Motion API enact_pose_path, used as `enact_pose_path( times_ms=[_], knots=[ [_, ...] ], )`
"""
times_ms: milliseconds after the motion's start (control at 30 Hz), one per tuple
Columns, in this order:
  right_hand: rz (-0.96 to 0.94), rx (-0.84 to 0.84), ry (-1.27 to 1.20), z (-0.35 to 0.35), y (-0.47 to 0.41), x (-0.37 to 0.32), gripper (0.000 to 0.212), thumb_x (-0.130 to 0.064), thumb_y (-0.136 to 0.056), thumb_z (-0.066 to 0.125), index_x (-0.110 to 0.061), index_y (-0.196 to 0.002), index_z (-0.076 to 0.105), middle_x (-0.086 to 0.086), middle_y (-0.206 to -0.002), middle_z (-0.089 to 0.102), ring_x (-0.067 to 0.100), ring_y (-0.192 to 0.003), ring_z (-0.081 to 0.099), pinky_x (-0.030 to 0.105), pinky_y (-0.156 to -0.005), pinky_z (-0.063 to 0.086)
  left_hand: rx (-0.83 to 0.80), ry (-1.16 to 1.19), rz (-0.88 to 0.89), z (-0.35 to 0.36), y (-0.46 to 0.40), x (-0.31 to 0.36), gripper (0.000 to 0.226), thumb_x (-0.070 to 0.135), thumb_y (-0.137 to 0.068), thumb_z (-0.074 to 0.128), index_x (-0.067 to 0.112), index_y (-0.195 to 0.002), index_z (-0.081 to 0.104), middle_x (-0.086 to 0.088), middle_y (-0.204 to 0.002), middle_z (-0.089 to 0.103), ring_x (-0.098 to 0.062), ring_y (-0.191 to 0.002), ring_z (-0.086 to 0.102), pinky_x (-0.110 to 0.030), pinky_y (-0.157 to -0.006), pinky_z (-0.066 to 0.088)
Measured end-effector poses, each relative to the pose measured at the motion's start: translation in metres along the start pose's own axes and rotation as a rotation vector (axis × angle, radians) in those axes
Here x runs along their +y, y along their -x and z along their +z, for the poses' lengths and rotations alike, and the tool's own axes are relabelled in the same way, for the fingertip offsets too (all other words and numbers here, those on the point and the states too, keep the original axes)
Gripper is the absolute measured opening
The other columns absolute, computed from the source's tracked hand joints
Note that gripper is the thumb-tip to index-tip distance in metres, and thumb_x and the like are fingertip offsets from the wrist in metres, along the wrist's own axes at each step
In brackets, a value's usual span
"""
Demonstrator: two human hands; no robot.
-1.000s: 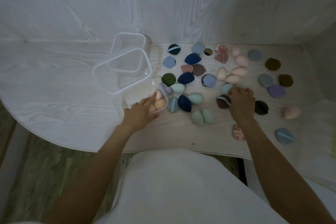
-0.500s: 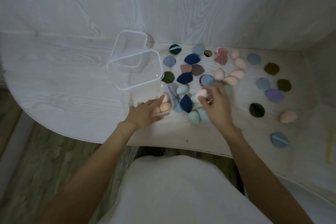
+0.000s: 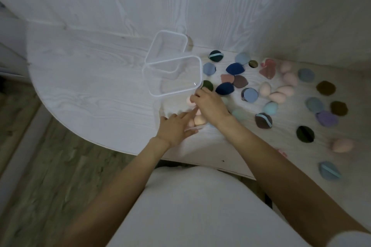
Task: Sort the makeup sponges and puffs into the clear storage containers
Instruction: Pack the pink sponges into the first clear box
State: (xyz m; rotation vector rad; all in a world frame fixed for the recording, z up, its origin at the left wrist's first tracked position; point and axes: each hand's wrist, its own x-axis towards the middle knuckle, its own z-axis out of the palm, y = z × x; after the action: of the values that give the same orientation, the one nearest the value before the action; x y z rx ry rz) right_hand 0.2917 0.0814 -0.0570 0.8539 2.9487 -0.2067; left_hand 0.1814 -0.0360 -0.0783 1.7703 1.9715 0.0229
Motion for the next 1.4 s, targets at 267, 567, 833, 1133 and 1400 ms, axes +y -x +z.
enact_pose_path(
  times_ms=[267, 567, 833, 1133, 1400],
  knots=[
    [-0.07, -0.075, 0.412, -0.007, -0.005, 0.001, 0.005, -0.016, -0.074, 0.069, -0.02, -0.071, 0.071, -0.006, -0.068, 0.062, 0.021, -0.087, 0.055, 0.032, -0.076, 0.047, 0.005, -0.009, 0.016, 0.002, -0.003, -0.006, 0.069, 0.056, -0.091, 0.041, 0.036, -0.148, 0.006, 0.01, -0.151, 0.027, -0.026, -0.116, 0.045, -0.041, -0.089, 0.035],
    [-0.162, -0.136, 0.437, 0.0, -0.012, 0.004, 0.008, -0.02, -0.075, 0.07, -0.028, -0.076, 0.072, -0.015, -0.07, 0.066, 0.021, -0.102, 0.057, 0.029, -0.085, 0.03, 0.029, -0.051, 0.041, 0.002, -0.004, -0.013, 0.065, 0.054, -0.092, 0.04, 0.035, -0.147, 0.01, 0.015, -0.153, 0.02, -0.021, -0.119, 0.044, -0.038, -0.087, 0.031],
    [-0.096, -0.16, 0.326, 0.002, -0.01, 0.011, 0.027, -0.012, -0.092, 0.041, -0.012, -0.106, 0.064, -0.001, -0.099, 0.067, 0.029, -0.121, 0.036, 0.032, -0.091, 0.019, 0.203, -0.057, 0.167, 0.005, -0.002, -0.023, 0.067, 0.046, -0.087, 0.057, 0.031, -0.145, 0.026, 0.008, -0.147, 0.037, -0.025, -0.117, 0.046, -0.043, -0.089, 0.037],
    [-0.027, 0.106, 0.062, 0.011, 0.01, 0.024, 0.026, -0.006, -0.081, 0.061, -0.013, -0.104, 0.067, 0.001, -0.108, 0.067, 0.028, -0.101, 0.049, 0.031, -0.081, 0.023, 0.084, -0.072, 0.162, 0.003, -0.011, -0.017, 0.061, 0.045, -0.096, 0.041, 0.031, -0.148, 0.014, 0.012, -0.153, 0.024, -0.016, -0.136, 0.026, -0.054, -0.109, 0.017],
    [0.19, 0.361, -0.243, 0.003, 0.055, 0.051, 0.027, -0.007, -0.084, 0.055, -0.013, -0.108, 0.066, 0.007, -0.111, 0.063, 0.027, -0.107, 0.05, 0.04, -0.09, 0.043, 0.117, -0.038, 0.128, -0.004, -0.023, -0.014, 0.06, 0.049, -0.093, 0.037, 0.031, -0.147, 0.018, 0.008, -0.152, 0.029, -0.02, -0.133, 0.033, -0.054, -0.105, 0.025]
  ],
)
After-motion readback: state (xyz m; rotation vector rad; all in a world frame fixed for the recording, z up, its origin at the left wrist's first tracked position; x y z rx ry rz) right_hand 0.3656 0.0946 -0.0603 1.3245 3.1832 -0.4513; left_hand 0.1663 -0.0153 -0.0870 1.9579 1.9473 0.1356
